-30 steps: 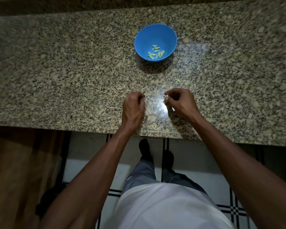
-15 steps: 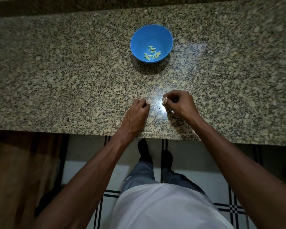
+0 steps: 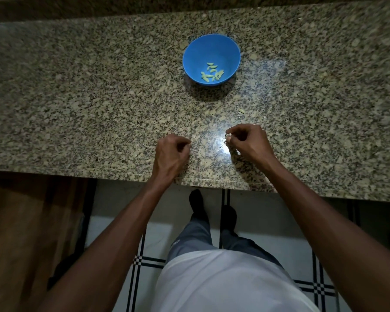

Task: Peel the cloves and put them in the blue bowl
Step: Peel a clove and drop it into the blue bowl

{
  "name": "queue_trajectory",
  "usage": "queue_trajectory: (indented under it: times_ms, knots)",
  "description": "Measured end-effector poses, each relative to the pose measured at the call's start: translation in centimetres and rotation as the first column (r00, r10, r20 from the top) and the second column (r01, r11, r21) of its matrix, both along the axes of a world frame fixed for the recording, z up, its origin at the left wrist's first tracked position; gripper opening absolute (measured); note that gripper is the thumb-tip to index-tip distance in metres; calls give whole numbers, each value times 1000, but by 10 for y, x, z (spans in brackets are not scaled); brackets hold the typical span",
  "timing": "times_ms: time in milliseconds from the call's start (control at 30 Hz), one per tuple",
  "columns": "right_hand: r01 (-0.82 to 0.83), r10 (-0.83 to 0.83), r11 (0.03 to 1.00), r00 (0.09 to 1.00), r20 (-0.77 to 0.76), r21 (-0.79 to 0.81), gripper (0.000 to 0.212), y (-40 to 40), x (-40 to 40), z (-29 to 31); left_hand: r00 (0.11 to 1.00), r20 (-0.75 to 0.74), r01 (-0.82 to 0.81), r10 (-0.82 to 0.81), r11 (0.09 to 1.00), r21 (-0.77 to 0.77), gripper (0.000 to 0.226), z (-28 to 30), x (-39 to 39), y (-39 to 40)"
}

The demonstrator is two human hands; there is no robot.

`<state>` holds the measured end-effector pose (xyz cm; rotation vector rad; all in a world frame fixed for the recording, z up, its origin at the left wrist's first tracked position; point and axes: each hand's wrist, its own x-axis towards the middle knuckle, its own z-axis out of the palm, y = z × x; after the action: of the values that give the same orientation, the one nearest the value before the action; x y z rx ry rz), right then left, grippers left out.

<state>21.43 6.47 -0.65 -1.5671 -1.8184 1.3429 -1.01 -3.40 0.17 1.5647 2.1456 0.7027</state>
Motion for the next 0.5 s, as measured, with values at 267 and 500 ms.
queue_trajectory:
  times_ms: [267,500]
  knots:
    - [-5,4,1000,1000,11,7,18,-2,-2,-1,991,-75,112,-112,994,-14,14,-12,27,-12]
    - [23,-23,1000,1000,1,-11,18,-6,2,0,992,-122,46,-43,999,28,16,-14,41,3]
